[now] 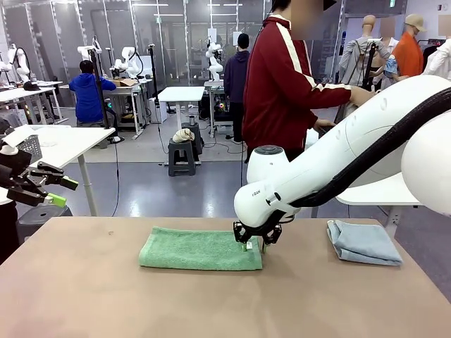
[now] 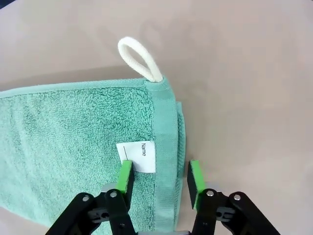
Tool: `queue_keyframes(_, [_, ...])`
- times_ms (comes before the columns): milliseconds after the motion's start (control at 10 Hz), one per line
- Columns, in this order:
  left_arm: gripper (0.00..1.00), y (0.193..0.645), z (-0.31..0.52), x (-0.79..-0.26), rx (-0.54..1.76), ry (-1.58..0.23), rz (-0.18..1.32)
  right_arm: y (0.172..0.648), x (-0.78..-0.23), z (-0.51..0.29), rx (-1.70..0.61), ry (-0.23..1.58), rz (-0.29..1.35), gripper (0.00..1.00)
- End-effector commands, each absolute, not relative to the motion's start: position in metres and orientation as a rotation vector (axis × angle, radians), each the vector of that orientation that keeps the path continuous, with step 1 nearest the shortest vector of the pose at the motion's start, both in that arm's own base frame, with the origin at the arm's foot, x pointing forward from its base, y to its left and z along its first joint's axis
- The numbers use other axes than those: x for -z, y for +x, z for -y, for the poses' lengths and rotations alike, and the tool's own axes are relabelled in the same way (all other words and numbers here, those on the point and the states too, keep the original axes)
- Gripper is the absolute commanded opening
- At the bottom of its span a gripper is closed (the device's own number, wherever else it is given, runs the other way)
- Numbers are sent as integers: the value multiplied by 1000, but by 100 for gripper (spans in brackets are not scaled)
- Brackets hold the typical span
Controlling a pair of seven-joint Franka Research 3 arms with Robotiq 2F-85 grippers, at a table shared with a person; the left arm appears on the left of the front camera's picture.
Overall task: Fold the towels and place them in the basket.
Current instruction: When a person lays out a Towel with hook on the table, fold it in half twice.
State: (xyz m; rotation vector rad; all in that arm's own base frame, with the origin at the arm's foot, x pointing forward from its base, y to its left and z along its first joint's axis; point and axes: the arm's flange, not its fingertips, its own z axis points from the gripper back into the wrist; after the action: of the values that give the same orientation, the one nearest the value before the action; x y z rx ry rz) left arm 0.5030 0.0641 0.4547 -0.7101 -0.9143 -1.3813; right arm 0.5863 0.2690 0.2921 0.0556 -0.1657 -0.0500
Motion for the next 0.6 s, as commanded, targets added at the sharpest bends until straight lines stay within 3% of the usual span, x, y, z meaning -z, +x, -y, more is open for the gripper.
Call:
queue_keyframes(0, [84, 498, -63, -455, 1387, -710, 912, 590, -290, -274, 88, 56, 172, 56])
queue_keyframes(300, [84, 498, -63, -455, 1387, -710, 912, 591, -291, -273, 89, 59, 163, 52])
queue_keyframes(400, [84, 498, -63, -455, 1387, -710, 912, 591, -291, -273, 88, 57, 162, 36])
queue_keyframes(500, [84, 498, -63, -455, 1387, -710, 912, 591, -291, -273, 91, 61, 159, 32])
